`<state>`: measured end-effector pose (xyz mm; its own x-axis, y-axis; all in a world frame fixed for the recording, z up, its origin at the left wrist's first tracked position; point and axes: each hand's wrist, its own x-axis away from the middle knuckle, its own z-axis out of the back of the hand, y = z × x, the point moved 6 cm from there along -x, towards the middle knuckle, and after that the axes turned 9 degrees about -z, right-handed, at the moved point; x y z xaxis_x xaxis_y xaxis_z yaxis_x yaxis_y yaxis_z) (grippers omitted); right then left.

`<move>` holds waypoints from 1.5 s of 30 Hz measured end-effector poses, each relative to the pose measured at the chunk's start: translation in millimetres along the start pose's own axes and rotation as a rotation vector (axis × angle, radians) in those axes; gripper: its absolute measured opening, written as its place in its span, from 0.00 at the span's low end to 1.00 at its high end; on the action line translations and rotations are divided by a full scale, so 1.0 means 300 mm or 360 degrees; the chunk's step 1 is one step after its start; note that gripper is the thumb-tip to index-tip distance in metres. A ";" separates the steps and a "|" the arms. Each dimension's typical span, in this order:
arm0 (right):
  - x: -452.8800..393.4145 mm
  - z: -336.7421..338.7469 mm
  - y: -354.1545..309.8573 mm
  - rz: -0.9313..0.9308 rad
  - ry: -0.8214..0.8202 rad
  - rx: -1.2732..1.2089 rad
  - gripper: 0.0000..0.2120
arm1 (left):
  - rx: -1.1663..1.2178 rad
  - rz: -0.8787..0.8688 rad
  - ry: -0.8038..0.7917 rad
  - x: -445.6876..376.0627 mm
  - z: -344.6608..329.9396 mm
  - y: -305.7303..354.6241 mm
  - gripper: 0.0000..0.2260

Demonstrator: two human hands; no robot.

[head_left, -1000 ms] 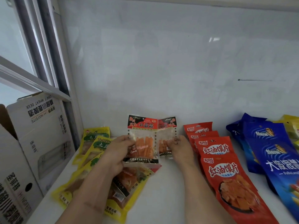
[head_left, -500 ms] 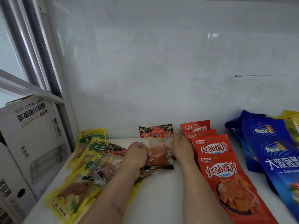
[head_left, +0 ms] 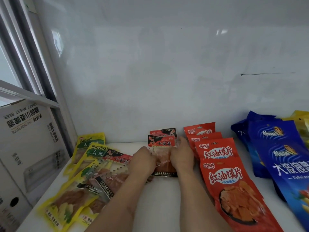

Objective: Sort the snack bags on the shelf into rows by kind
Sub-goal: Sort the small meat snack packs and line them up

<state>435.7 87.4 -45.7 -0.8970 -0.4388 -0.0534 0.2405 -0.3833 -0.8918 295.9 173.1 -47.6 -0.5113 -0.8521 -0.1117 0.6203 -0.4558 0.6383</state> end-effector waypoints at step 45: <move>0.675 -0.203 -0.167 0.0138 -0.0237 0.1040 0.31 | 0.0553 0.0034 0.0035 0.182 0.468 -0.400 0.09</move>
<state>219.3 67.2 -39.3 -0.8149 -0.5796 -0.0081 0.5262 -0.7338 -0.4297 110.0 217.3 -23.3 -0.4849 -0.8676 -0.1097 0.3893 -0.3265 0.8613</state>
